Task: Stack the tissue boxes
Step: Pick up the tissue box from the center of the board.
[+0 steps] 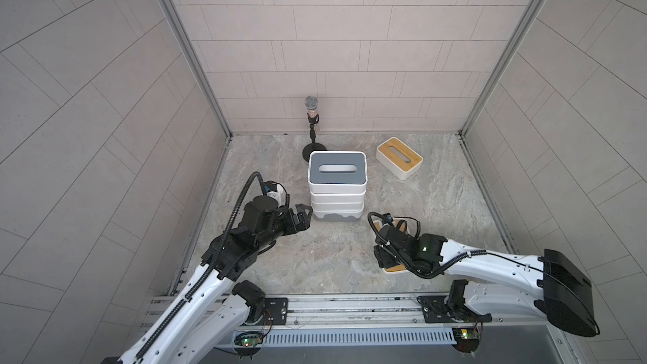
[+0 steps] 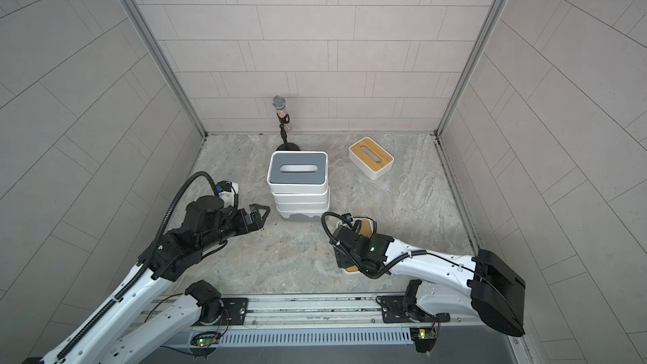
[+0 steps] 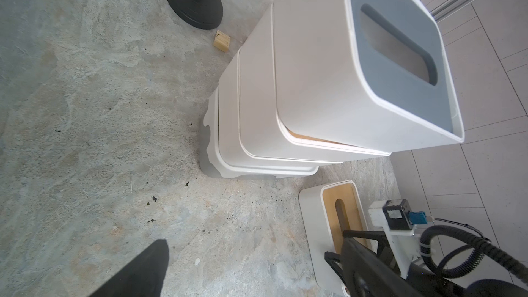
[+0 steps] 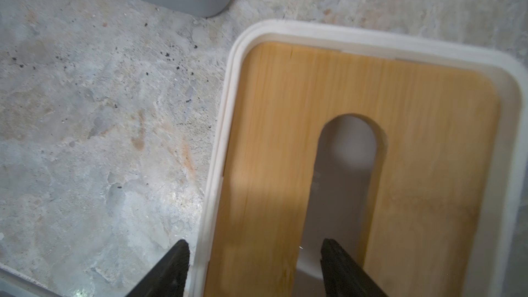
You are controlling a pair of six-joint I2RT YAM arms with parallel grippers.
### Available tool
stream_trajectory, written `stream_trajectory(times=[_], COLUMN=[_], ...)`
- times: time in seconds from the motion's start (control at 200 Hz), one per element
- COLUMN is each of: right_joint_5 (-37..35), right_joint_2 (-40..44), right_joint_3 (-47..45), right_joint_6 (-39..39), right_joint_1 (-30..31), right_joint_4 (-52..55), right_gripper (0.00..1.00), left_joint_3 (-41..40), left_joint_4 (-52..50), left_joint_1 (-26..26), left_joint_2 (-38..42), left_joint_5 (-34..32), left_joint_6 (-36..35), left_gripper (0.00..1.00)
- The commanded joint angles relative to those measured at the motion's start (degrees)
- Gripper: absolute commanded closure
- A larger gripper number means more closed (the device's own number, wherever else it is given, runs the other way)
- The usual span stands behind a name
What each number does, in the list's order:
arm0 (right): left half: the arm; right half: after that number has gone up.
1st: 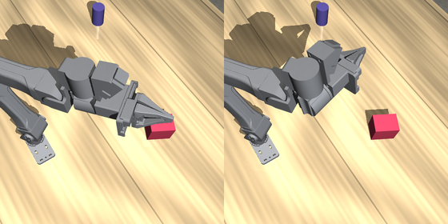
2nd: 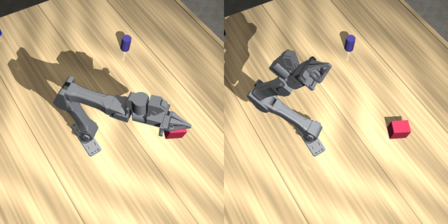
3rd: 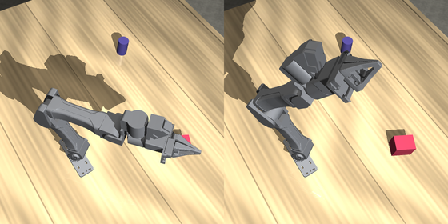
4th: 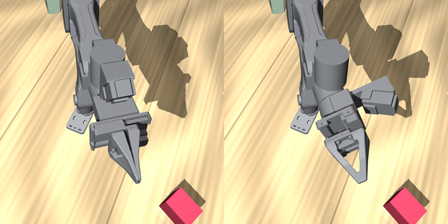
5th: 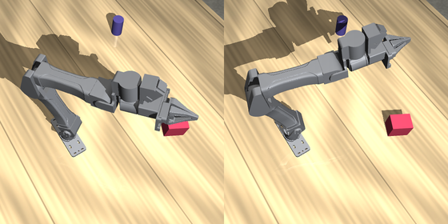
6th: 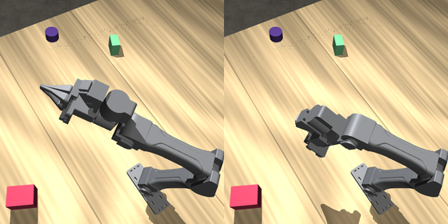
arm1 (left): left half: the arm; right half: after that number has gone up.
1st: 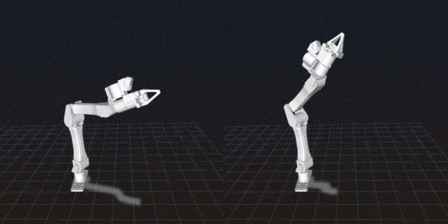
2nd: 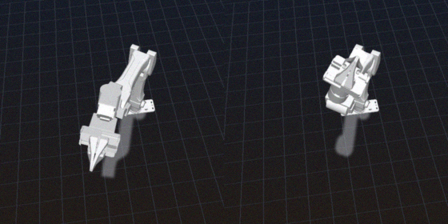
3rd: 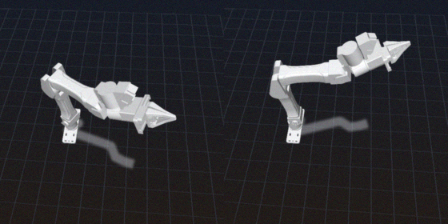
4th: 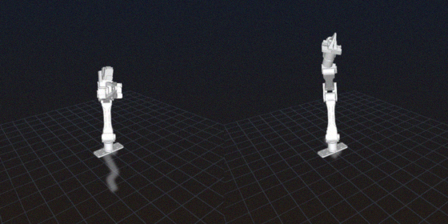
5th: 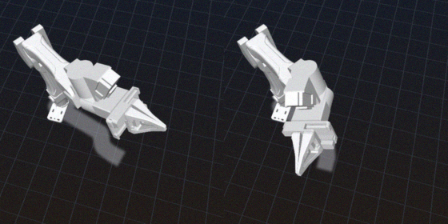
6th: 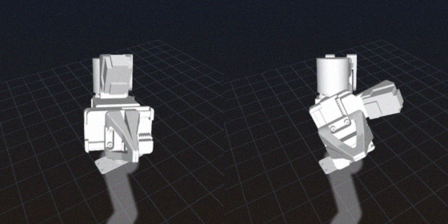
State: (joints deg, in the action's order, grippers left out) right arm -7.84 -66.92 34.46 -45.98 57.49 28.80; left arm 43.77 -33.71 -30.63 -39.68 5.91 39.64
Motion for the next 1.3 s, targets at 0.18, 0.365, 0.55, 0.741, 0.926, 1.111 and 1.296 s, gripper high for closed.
stream_trajectory(times=[0.18,0.365,0.55,0.741,0.926,1.111,1.296], right_joint_5=[-1.9,-2.2,-2.5,-3.2,-7.8,-14.7,-17.3], right_joint_2=[-2.2,-2.8,-1.3,3.0,11.3,23.3,30.5], right_joint_3=[-1.8,-2.0,-1.9,-3.1,-4.8,-5.6,-1.3], right_joint_6=[-1.8,-1.9,-2.1,-3.9,-3.7,-3.2,-0.3], right_joint_1=[0.4,0.4,0.4,0.4,0.3,0.1,-2.3], right_joint_4=[-4.1,-5.3,-5.1,-4.5,-2.9,1.2,7.7], right_gripper=[0.34,0.43,0.54,0.60,0.61,0.63,0.63], left_joint_3=[1.3,2.0,2.9,3.4,5.6,9.3,13.6], left_joint_4=[-0.3,-0.4,-1.4,-0.8,-2.8,-5.7,-7.6], left_joint_1=[0.0,0.0,0.0,0.0,0.1,0.1,0.1], left_joint_2=[-0.4,-0.9,-0.7,-1.0,-1.3,-1.3,-0.9], left_joint_5=[-0.8,-0.3,-0.2,1.0,-0.1,-1.3,-2.2], left_joint_6=[-0.2,-0.4,-0.7,-0.2,-1.4,-2.3,-3.2], left_gripper=[0.00,0.00,0.00,0.00,0.00,0.00,0.00])
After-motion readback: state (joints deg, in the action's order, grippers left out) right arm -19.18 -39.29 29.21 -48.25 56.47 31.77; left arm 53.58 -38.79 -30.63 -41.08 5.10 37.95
